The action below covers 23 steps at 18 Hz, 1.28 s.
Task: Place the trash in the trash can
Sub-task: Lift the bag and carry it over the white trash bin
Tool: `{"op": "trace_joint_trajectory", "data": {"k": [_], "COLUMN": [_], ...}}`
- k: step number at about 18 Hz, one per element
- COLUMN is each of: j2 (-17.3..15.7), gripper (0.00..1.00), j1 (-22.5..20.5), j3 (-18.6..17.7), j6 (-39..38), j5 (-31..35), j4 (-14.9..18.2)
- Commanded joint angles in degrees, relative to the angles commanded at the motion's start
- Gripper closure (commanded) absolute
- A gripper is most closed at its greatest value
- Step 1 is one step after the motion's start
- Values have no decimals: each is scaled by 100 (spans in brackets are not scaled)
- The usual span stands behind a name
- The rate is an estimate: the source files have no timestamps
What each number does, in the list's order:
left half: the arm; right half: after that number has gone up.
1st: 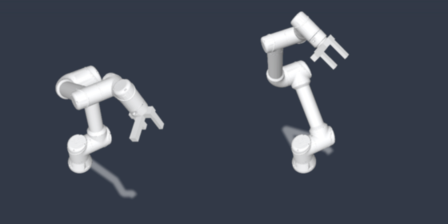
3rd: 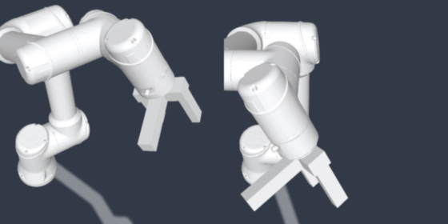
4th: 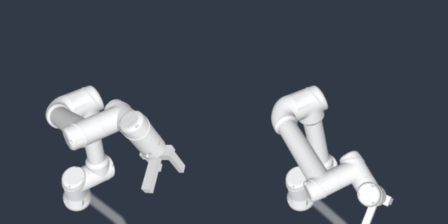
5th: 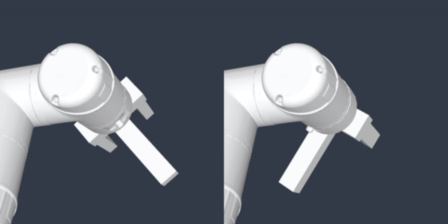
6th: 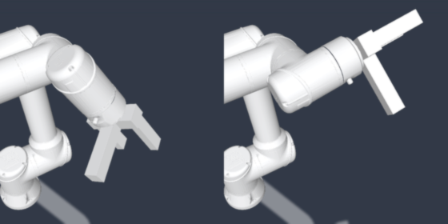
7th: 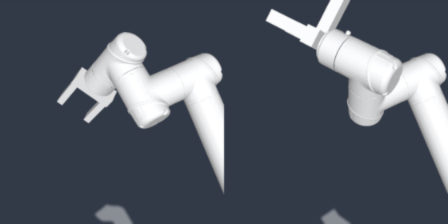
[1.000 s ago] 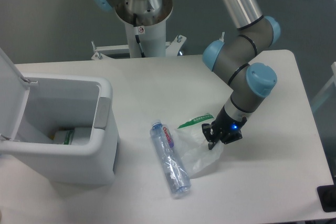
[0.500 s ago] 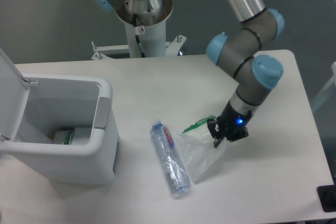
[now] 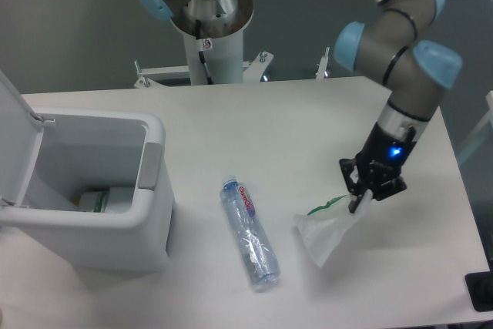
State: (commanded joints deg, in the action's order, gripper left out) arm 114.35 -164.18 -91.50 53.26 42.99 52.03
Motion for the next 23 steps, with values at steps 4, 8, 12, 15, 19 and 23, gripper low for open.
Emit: {"op": "trace_joint_trajectory", "data": {"k": [4,8,12,15,19,23], "j2": [-281,-790,-1362,-1924,-2531,-3014], "gripper": [100,100,100,100,100,100], "j1": [44,236,439,483,755,1055], "j3": [44,88,272,133,-114,-377], "j6": [-298,-1570,-2416,-2584,-2602,-3189], "j5": [-237,-1003,-1003,-1003,-994,-977], "j4": [0,0,-9,9,0,9]}}
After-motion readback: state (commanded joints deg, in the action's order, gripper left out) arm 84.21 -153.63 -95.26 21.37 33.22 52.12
